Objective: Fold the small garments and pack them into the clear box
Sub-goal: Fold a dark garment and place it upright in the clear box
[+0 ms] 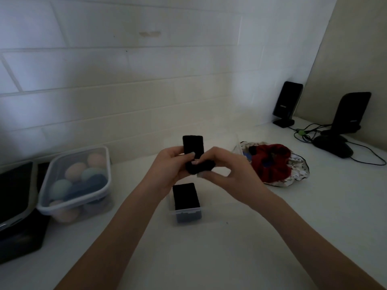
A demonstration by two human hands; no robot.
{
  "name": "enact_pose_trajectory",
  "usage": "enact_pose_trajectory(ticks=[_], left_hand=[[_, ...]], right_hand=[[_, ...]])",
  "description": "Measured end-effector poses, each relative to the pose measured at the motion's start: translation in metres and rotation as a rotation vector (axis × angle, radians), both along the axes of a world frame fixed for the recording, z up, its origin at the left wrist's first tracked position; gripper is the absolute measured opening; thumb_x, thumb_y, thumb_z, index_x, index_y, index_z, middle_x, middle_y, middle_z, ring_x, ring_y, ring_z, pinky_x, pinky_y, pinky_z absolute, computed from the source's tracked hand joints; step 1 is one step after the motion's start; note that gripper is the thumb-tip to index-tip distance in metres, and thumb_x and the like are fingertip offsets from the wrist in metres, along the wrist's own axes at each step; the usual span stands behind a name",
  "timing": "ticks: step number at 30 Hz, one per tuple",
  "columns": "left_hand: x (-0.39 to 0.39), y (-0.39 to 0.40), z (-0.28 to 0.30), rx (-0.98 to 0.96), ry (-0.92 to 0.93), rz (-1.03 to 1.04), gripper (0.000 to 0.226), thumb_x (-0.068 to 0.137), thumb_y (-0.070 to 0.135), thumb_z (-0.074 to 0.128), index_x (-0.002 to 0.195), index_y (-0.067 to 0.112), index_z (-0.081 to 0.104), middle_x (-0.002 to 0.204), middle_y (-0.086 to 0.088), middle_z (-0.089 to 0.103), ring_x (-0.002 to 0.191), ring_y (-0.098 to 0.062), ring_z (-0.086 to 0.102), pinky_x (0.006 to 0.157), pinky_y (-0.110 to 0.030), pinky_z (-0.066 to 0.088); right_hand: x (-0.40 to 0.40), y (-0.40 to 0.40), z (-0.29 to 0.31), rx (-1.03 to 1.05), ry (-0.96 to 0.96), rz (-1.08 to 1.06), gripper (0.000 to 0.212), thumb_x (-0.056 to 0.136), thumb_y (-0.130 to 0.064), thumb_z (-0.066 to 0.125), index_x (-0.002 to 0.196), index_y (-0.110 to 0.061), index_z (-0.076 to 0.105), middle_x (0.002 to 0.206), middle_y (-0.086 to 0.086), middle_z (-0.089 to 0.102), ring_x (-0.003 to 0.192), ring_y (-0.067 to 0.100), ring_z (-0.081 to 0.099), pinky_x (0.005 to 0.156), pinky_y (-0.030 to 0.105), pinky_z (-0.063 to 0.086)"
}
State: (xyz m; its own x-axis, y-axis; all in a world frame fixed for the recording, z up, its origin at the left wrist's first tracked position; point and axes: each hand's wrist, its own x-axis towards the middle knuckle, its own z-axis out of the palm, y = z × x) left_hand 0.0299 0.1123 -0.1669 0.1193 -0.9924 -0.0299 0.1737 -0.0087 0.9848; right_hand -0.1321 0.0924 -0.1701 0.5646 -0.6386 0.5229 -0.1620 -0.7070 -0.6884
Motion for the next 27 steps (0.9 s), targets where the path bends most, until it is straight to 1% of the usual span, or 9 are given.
enact_pose_trajectory(ticks=[3, 5, 8, 10, 13, 18, 23, 25, 27], left_hand=[[-0.008, 0.004, 0.001, -0.035, -0.077, -0.073, 0.022, 0.088, -0.004, 0.051, 0.101, 0.004, 0.066, 0.078, -0.004, 0.073, 0.069, -0.012, 0.071, 0.066, -0.019, 0.058], [-0.013, 0.007, 0.003, -0.051, -0.107, -0.108, 0.022, 0.088, -0.003, 0.051, 0.093, 0.01, 0.068, 0.076, -0.001, 0.074, 0.072, -0.011, 0.072, 0.069, -0.019, 0.058], [-0.015, 0.008, 0.004, -0.064, -0.173, -0.163, 0.023, 0.088, -0.001, 0.053, 0.092, 0.015, 0.069, 0.079, 0.003, 0.076, 0.078, -0.011, 0.072, 0.072, -0.02, 0.058], [-0.015, 0.009, 0.004, -0.061, -0.198, -0.205, 0.021, 0.088, 0.001, 0.055, 0.099, 0.012, 0.069, 0.087, -0.001, 0.075, 0.083, -0.013, 0.072, 0.075, -0.022, 0.058], [-0.015, 0.011, 0.006, -0.046, -0.228, -0.248, 0.019, 0.088, 0.002, 0.055, 0.098, 0.01, 0.069, 0.088, -0.003, 0.075, 0.085, -0.016, 0.072, 0.075, -0.022, 0.059], [-0.014, 0.012, 0.008, -0.033, -0.271, -0.248, 0.027, 0.09, -0.002, 0.047, 0.097, 0.013, 0.068, 0.088, -0.002, 0.074, 0.083, -0.014, 0.072, 0.073, -0.022, 0.058], [-0.018, 0.012, 0.009, -0.036, -0.176, -0.209, 0.017, 0.09, 0.023, 0.055, 0.092, 0.015, 0.069, 0.088, -0.001, 0.075, 0.086, -0.015, 0.072, 0.076, -0.024, 0.058], [-0.017, 0.011, 0.007, -0.099, -0.266, -0.157, 0.008, 0.085, 0.017, 0.063, 0.089, 0.015, 0.07, 0.08, 0.002, 0.076, 0.08, -0.013, 0.073, 0.074, -0.023, 0.058], [-0.016, 0.009, 0.005, -0.134, -0.313, -0.092, 0.006, 0.084, 0.012, 0.064, 0.086, 0.014, 0.069, 0.073, 0.002, 0.075, 0.074, -0.014, 0.073, 0.075, -0.028, 0.06]], right_hand=[[-0.001, -0.006, 0.004, 0.191, -0.13, -0.088, 0.01, 0.084, -0.006, 0.065, 0.085, -0.015, 0.062, 0.066, -0.016, 0.064, 0.065, -0.003, 0.06, 0.065, 0.017, 0.05], [-0.002, -0.01, 0.004, 0.218, -0.176, -0.15, 0.008, 0.088, -0.008, 0.061, 0.082, -0.015, 0.061, 0.066, -0.013, 0.06, 0.062, -0.002, 0.053, 0.059, 0.013, 0.043], [-0.004, -0.013, 0.002, 0.129, -0.133, -0.276, 0.012, 0.089, -0.016, 0.06, 0.079, -0.024, 0.061, 0.083, -0.001, 0.055, 0.073, 0.003, 0.049, 0.063, 0.016, 0.041], [-0.003, -0.013, 0.002, 0.155, -0.146, -0.288, 0.008, 0.09, -0.018, 0.058, 0.083, -0.019, 0.062, 0.092, 0.002, 0.057, 0.082, 0.004, 0.053, 0.067, 0.016, 0.044], [-0.002, -0.01, 0.004, 0.256, -0.206, -0.191, 0.015, 0.092, -0.014, 0.055, 0.088, 0.0, 0.058, 0.077, 0.004, 0.059, 0.072, 0.008, 0.055, 0.065, 0.021, 0.044], [-0.003, -0.007, 0.006, 0.392, -0.337, -0.174, 0.01, 0.09, -0.01, 0.059, 0.098, -0.007, 0.053, 0.08, 0.025, 0.067, 0.073, 0.021, 0.063, 0.067, 0.034, 0.05], [-0.007, -0.007, 0.008, 0.332, -0.318, -0.234, 0.01, 0.088, -0.009, 0.061, 0.095, -0.006, 0.054, 0.08, 0.017, 0.073, 0.074, 0.019, 0.072, 0.068, 0.031, 0.055], [-0.006, -0.007, 0.006, 0.331, -0.305, -0.229, 0.008, 0.089, -0.01, 0.06, 0.093, -0.007, 0.054, 0.08, 0.018, 0.074, 0.076, 0.026, 0.072, 0.072, 0.04, 0.056], [-0.004, -0.005, 0.006, 0.381, -0.327, -0.204, 0.007, 0.091, -0.009, 0.057, 0.096, -0.006, 0.054, 0.083, 0.019, 0.073, 0.078, 0.028, 0.072, 0.072, 0.04, 0.059]])
